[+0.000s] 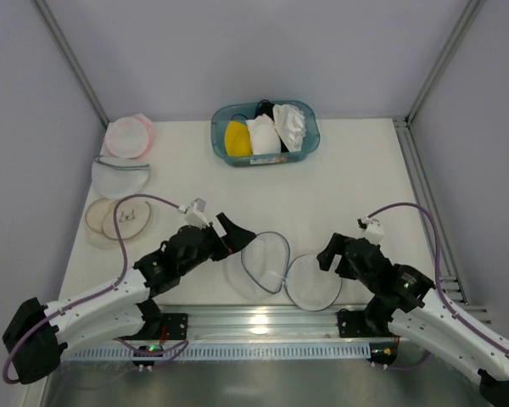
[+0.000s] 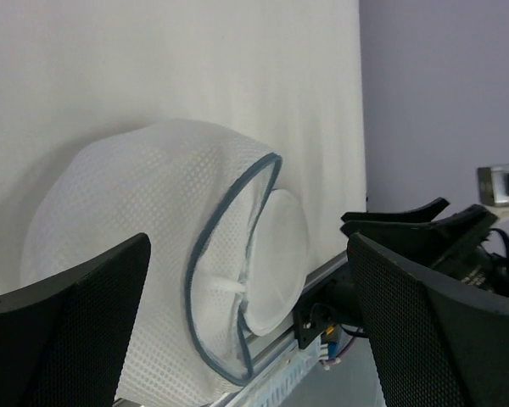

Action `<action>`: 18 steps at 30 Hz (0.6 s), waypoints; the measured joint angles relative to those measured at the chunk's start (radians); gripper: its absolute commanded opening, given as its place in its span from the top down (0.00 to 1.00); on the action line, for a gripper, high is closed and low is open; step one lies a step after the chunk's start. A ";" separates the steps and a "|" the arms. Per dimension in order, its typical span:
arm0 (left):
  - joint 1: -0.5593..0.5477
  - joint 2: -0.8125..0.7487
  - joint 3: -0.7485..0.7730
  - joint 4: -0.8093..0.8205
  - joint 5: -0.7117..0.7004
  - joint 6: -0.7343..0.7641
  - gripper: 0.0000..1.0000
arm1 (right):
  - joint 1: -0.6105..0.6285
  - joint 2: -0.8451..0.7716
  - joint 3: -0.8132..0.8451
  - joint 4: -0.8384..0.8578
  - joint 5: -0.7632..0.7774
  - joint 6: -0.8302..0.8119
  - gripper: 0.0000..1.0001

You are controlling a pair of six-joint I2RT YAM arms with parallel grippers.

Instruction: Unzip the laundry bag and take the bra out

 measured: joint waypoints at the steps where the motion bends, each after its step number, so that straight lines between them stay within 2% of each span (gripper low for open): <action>1: 0.000 -0.032 0.000 -0.010 -0.009 0.000 0.00 | 0.001 0.004 0.000 -0.019 0.006 0.022 0.06; 8: 0.000 -0.312 0.000 -0.134 -0.098 0.000 0.01 | 0.027 0.138 0.008 -0.148 0.072 0.188 0.01; 10: 0.000 -0.364 0.008 -0.184 -0.114 0.000 0.00 | 0.036 0.172 0.007 -0.177 0.079 0.233 0.04; 12: 0.000 -0.397 0.020 -0.229 -0.124 0.000 0.01 | 0.043 0.189 0.003 -0.182 0.077 0.271 0.11; 13: 0.000 -0.408 0.025 -0.247 -0.127 0.000 0.01 | 0.047 0.189 -0.005 -0.173 0.072 0.287 0.25; 15: 0.000 -0.425 0.031 -0.276 -0.130 0.000 0.01 | 0.051 0.176 -0.031 -0.148 0.050 0.311 0.39; 17: 0.000 -0.438 0.031 -0.303 -0.133 0.000 0.00 | 0.051 0.148 -0.070 -0.108 0.017 0.328 0.45; 18: 0.000 -0.444 0.031 -0.314 -0.135 0.000 0.01 | 0.052 0.133 -0.089 -0.088 -0.003 0.338 0.45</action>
